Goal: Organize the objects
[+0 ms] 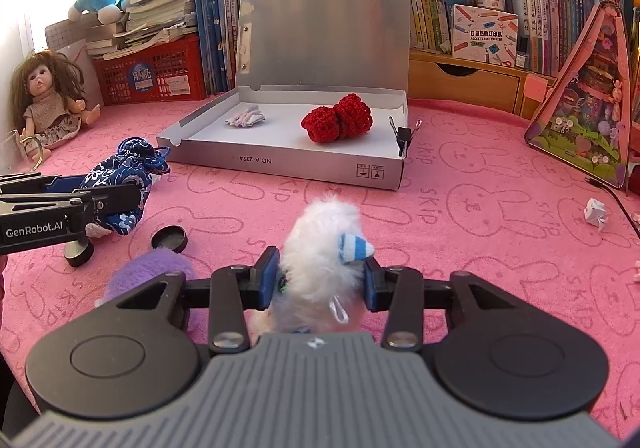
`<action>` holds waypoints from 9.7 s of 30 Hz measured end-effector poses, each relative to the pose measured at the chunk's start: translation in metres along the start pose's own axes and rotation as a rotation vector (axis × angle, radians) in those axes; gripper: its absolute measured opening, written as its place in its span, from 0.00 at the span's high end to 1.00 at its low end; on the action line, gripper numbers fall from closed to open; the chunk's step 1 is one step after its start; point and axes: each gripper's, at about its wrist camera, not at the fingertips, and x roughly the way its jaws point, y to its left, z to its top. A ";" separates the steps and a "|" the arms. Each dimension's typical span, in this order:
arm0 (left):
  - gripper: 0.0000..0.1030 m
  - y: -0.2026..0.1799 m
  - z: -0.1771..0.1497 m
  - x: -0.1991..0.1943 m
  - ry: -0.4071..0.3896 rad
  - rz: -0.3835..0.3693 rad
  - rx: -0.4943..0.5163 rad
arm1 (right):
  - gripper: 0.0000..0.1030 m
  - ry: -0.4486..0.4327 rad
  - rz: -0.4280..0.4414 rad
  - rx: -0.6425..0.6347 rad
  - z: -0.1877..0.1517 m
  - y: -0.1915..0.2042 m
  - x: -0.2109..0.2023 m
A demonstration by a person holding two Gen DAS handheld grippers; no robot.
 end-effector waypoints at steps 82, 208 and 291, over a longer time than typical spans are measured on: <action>0.20 0.038 0.086 0.164 0.073 0.072 -0.033 | 0.31 -0.034 0.012 0.253 0.116 -0.043 0.141; 0.63 -0.067 -0.074 -0.071 0.134 -0.509 0.160 | 0.65 0.001 0.013 -0.034 -0.070 -0.024 -0.054; 0.62 0.026 0.083 0.200 0.091 -0.110 -0.111 | 0.65 0.060 0.176 0.268 0.108 -0.019 0.139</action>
